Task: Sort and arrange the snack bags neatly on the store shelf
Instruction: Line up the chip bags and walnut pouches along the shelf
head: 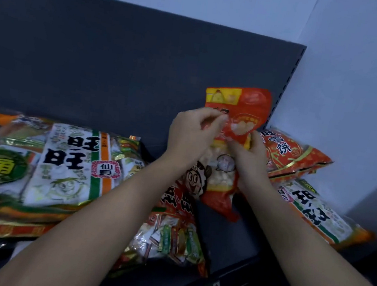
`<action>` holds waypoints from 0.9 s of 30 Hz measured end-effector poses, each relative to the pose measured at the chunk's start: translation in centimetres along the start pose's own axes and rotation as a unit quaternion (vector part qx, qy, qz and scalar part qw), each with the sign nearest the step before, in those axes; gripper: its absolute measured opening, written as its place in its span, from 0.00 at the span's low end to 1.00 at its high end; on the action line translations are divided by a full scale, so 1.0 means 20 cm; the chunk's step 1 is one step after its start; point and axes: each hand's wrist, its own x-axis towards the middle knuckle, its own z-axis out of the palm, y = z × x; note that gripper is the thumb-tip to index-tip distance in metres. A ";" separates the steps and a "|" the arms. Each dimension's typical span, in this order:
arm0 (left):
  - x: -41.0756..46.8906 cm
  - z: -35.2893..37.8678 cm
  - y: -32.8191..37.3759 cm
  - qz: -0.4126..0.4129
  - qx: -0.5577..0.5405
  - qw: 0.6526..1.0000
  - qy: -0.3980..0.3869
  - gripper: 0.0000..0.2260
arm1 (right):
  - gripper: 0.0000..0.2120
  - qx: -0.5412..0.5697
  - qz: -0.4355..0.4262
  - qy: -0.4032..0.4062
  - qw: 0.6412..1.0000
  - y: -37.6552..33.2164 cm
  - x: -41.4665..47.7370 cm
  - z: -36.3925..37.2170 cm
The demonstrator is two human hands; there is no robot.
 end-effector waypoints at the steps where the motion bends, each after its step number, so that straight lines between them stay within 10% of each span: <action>1: 0.00 -0.03 -0.01 -0.034 0.011 0.999 0.016 0.15 | 0.13 0.050 0.023 0.014 0.998 -0.04 -0.01 -0.01; 4: -0.02 -0.13 -0.01 -0.247 -0.038 0.961 -0.116 0.36 | 0.10 0.156 0.040 0.015 0.987 -0.17 -0.03 -0.03; 6: -0.04 -0.20 0.05 -0.351 -0.161 0.900 -0.201 0.30 | 0.09 0.178 0.026 -0.017 0.983 -0.27 -0.05 -0.02; 16: -0.21 -0.78 0.21 -0.252 -0.210 0.943 -0.058 0.10 | 0.19 0.193 0.076 -0.083 0.975 -0.48 -0.36 0.47; 27: -0.60 -1.77 0.16 -0.261 -0.149 0.950 0.082 0.14 | 0.10 0.120 0.039 -0.311 0.942 -0.55 -0.99 1.31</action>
